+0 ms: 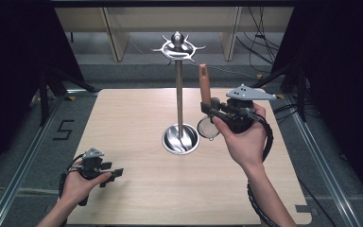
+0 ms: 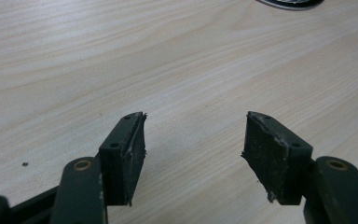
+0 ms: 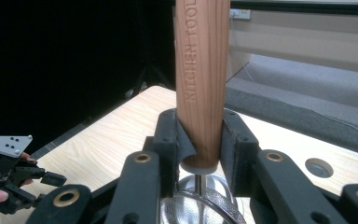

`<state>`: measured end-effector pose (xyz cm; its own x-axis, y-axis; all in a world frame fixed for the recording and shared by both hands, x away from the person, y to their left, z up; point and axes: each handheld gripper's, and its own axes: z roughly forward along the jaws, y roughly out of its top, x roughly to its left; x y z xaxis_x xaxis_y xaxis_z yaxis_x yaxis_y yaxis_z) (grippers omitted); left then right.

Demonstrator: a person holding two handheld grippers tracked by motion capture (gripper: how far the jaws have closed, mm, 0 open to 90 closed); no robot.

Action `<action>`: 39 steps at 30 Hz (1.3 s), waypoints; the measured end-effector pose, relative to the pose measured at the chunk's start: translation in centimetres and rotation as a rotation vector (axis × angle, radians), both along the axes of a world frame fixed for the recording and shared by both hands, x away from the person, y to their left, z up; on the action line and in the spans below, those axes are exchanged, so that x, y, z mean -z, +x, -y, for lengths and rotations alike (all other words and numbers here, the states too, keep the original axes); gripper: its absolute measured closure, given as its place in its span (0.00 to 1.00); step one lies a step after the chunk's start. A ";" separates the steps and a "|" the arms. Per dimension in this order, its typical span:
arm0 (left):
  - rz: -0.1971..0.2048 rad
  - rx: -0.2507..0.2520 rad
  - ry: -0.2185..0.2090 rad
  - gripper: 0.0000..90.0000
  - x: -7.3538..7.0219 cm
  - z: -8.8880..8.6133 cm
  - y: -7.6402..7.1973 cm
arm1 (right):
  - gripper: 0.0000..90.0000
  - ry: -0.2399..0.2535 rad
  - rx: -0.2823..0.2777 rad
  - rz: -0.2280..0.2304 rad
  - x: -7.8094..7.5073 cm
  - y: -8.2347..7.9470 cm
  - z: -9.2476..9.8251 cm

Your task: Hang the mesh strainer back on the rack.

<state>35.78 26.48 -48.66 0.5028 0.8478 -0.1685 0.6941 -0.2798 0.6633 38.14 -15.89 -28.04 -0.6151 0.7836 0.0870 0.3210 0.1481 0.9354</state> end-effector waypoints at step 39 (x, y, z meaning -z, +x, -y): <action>0.007 -0.014 -0.016 0.42 0.1 0.0 0.1 | 0.79 0.024 -0.013 -0.005 -0.6 0.6 -0.6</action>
